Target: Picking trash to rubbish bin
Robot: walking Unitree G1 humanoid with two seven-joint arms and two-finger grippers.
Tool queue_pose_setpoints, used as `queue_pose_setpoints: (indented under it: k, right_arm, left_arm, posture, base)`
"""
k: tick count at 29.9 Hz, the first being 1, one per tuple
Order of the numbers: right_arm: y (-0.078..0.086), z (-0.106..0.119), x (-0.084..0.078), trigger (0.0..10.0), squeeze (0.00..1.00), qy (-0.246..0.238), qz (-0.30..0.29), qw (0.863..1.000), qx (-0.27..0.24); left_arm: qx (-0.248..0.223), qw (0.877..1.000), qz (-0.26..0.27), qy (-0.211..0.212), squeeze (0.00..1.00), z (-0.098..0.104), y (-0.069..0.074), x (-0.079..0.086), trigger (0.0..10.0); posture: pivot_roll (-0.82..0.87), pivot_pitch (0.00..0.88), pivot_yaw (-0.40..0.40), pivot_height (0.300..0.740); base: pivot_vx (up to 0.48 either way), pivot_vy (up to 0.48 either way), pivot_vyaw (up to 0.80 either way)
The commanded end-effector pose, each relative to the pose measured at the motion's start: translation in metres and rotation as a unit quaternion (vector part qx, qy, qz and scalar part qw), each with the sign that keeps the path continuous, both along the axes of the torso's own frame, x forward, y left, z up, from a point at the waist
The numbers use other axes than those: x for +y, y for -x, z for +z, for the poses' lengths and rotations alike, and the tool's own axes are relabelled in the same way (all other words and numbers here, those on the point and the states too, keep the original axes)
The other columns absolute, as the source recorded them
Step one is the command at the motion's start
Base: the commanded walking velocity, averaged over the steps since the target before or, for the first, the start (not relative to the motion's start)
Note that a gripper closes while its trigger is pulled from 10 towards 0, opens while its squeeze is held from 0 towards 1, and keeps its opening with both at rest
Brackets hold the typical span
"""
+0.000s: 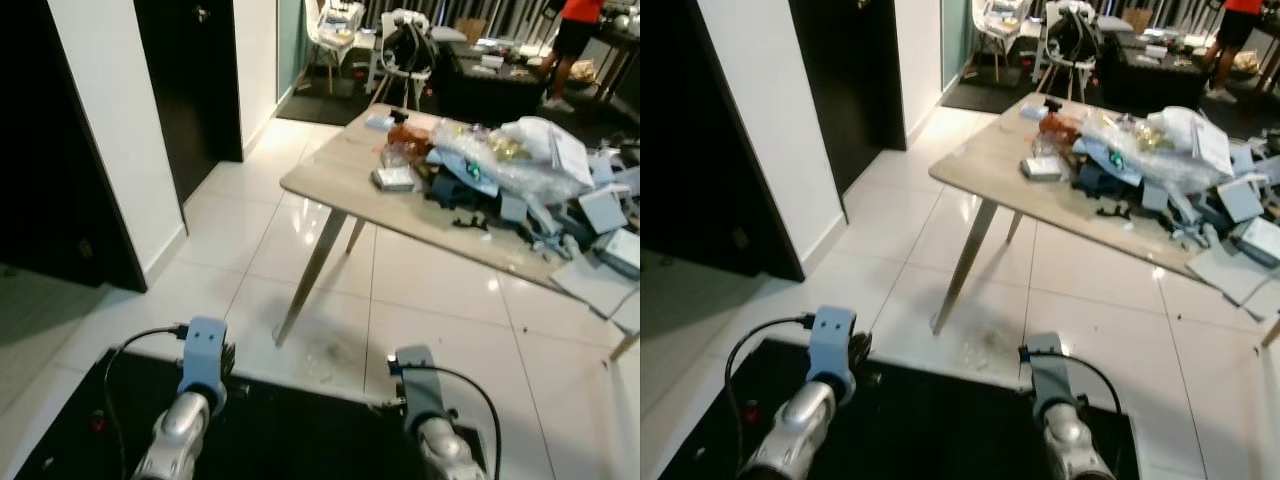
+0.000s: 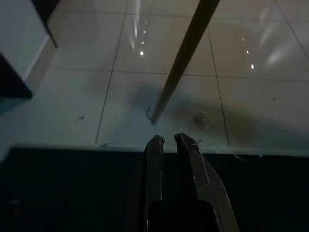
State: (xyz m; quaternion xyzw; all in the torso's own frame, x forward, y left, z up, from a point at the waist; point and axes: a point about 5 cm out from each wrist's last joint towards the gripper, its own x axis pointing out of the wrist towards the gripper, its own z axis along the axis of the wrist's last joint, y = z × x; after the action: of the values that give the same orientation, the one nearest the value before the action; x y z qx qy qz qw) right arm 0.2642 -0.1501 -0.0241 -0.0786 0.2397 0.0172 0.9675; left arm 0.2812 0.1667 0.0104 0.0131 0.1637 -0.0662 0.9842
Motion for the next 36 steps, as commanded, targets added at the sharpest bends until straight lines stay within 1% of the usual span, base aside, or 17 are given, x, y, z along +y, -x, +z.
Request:
queue_pose_setpoints:
  k: [1,8,13,20,22,31,36]
  right_arm:
    - [0.003,-0.0023,-0.0101,10.0,0.0,0.002,-0.016,1.0,0.007]
    - [0.0044,-0.0033,-0.01,10.0,0.0,0.007,-0.011,1.0,0.008]
    - [0.0047,-0.0035,-0.0067,10.0,0.0,0.005,-0.007,1.0,0.008]
    - [0.0049,-0.0035,-0.006,10.0,0.0,0.002,-0.003,1.0,0.007]
    - [0.0044,-0.0032,-0.004,10.0,0.0,0.012,0.011,1.0,0.007]
    - [0.0033,-0.002,-0.0044,10.0,0.0,0.012,0.008,1.0,0.003]
    - [0.0025,-0.0012,-0.0051,10.0,0.0,0.012,0.01,1.0,0.002]
  left_arm:
    - [0.008,1.0,-0.008,0.0,0.0,-0.0023,0.0013,-0.0035,10.0]
    - [0.007,1.0,-0.015,-0.005,0.0,-0.0016,0.0004,-0.0045,10.0]
    - [0.011,1.0,-0.015,-0.008,0.0,-0.0032,0.002,-0.0034,10.0]
    - [0.012,1.0,-0.015,-0.009,0.0,-0.0041,0.0034,-0.0036,10.0]
    - [0.013,1.0,-0.015,-0.01,0.0,-0.0046,0.0039,-0.0034,10.0]
    - [0.019,1.0,-0.006,-0.014,0.0,-0.0069,0.0052,-0.0016,10.0]
    - [0.015,1.0,0.002,-0.016,0.0,-0.0067,0.0056,0.0001,10.0]
  posture:
    - [0.03,0.032,0.0,0.74]
    - [0.03,0.029,0.0,0.74]
    - [0.03,0.027,-0.003,0.74]
    - [0.03,0.026,-0.005,0.74]
    - [0.03,0.03,-0.006,0.74]
    - [0.02,0.038,-0.008,0.74]
    - [0.03,0.042,-0.011,0.74]
  base:
    - [0.337,0.0,-0.8]
    - [0.336,0.0,-0.8]
    - [0.325,0.0,-0.8]
    - [0.318,0.0,-0.8]
    - [0.309,0.0,0.0]
    - [0.296,0.0,0.0]
    - [0.267,0.0,0.0]
